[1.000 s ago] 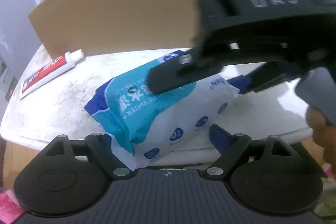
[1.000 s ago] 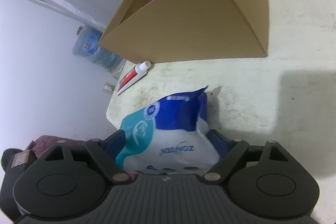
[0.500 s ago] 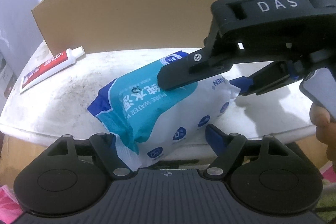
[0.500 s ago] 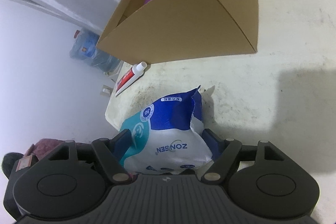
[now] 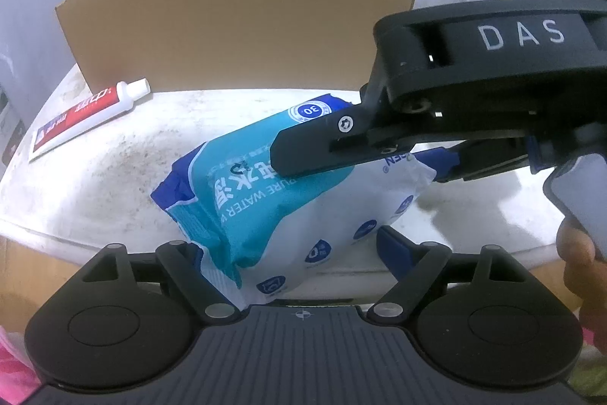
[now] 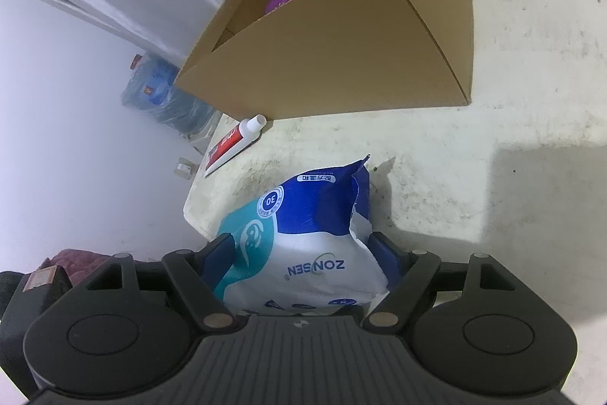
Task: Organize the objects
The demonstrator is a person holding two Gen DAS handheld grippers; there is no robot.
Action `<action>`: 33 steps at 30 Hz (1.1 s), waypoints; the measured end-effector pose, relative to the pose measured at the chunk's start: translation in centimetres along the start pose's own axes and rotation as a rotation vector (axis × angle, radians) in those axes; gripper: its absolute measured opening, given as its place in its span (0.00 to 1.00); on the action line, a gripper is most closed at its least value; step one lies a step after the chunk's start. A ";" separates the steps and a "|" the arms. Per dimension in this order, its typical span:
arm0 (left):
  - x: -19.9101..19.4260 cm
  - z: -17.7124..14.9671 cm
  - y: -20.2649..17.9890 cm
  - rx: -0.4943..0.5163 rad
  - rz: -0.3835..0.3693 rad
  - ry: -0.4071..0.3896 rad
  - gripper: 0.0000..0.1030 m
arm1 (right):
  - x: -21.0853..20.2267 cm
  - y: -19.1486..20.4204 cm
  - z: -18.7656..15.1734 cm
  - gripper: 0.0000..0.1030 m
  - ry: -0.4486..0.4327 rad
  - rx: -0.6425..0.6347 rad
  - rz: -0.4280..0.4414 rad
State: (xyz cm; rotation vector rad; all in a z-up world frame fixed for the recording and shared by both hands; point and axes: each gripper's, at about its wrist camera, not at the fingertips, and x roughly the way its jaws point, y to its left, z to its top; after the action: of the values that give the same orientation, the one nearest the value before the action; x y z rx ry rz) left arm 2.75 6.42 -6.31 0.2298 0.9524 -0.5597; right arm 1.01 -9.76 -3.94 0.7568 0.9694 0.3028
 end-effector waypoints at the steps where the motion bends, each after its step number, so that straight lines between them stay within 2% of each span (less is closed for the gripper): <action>1: -0.1 0.0 0.0 -0.003 -0.001 0.001 0.81 | 0.0 0.1 0.0 0.78 -0.001 -0.002 -0.003; 33: -4.2 -0.7 -0.6 0.014 0.008 -0.057 0.81 | -2.8 2.0 -0.7 0.78 -0.050 -0.050 0.004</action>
State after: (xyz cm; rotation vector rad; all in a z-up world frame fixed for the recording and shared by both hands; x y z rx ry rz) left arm -0.03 7.67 -3.21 0.2295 0.8922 -0.5629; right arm -0.96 -9.56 -0.98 0.7180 0.9104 0.3091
